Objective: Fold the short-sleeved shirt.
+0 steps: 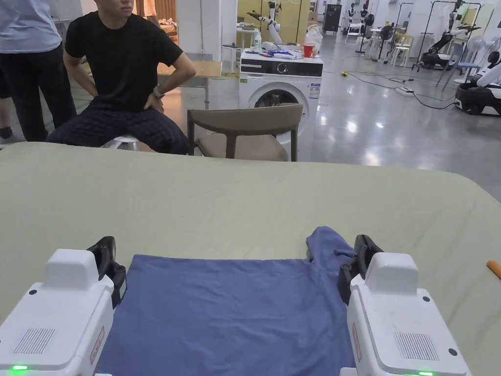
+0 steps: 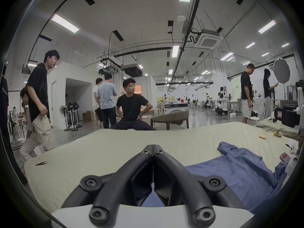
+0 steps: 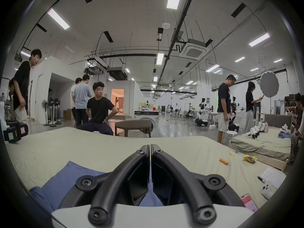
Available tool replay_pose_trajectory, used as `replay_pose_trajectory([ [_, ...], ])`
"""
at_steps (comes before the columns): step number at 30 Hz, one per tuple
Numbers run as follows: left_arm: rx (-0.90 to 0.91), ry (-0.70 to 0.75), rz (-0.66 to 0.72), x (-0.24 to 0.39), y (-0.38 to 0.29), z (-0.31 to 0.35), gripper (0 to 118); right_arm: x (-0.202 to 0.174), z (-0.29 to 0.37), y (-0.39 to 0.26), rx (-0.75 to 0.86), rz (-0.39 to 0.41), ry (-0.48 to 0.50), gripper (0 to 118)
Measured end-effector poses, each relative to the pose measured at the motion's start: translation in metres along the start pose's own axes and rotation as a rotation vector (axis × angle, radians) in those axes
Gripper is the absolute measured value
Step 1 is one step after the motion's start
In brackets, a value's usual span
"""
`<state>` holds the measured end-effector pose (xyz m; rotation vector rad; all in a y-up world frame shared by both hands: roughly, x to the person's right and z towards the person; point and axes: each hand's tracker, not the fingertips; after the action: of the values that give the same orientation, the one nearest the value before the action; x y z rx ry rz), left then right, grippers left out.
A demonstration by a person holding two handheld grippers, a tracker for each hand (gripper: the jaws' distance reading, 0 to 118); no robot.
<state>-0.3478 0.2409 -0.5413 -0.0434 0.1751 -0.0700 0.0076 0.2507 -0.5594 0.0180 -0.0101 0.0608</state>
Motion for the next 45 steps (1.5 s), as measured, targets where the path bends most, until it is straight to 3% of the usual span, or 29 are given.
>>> replay_pose_trajectory([
  [6,-0.212,-0.025,0.047,-0.023,-0.020,-0.074,0,-0.004,-0.025,-0.010,-0.057,-0.012,0.026,0],
  [14,-0.626,-0.117,0.107,-0.052,-0.060,-0.240,0,0.006,-0.069,-0.031,-0.165,-0.005,0.031,0],
  [16,-0.677,-0.115,0.117,-0.055,-0.072,-0.271,7,0.009,-0.078,-0.038,-0.195,-0.003,0.028,0],
  [19,-0.748,-0.100,0.176,-0.060,-0.085,-0.312,35,0.013,-0.087,-0.048,-0.226,0.002,0.026,0],
  [20,-0.784,-0.105,0.189,-0.060,-0.088,-0.324,35,0.015,-0.090,-0.052,-0.241,0.008,0.021,0],
  [22,-0.841,-0.127,0.198,-0.056,-0.095,-0.339,65,0.018,-0.095,-0.059,-0.265,0.015,0.018,0],
  [24,-0.890,-0.154,0.209,-0.052,-0.105,-0.352,71,0.021,-0.099,-0.067,-0.283,0.016,0.010,0],
  [26,-0.970,-0.140,0.166,-0.041,-0.113,-0.354,71,0.024,-0.103,-0.074,-0.302,0.018,-0.002,0],
  [29,-0.950,-0.112,0.051,-0.024,-0.114,-0.347,68,0.029,-0.106,-0.080,-0.328,0.011,-0.012,0],
  [31,-0.943,-0.090,0.025,-0.015,-0.110,-0.343,59,0.031,-0.107,-0.083,-0.341,0.010,-0.016,0],
  [35,-0.907,-0.133,-0.024,-0.002,-0.107,-0.334,16,0.039,-0.113,-0.087,-0.365,0.008,-0.023,0],
  [36,-0.905,-0.154,-0.030,0.001,-0.107,-0.332,1,0.043,-0.116,-0.088,-0.372,-0.001,-0.028,0],
  [41,-0.883,-0.173,-0.073,0.003,-0.101,-0.325,0,0.080,-0.164,-0.083,-0.501,-0.043,-0.073,2],
  [43,-0.853,-0.189,-0.025,-0.002,-0.092,-0.319,0,0.101,-0.197,-0.082,-0.558,-0.057,-0.073,18],
  [45,-0.831,-0.192,-0.018,-0.006,-0.083,-0.314,0,0.119,-0.236,-0.085,-0.700,-0.041,-0.050,46],
])
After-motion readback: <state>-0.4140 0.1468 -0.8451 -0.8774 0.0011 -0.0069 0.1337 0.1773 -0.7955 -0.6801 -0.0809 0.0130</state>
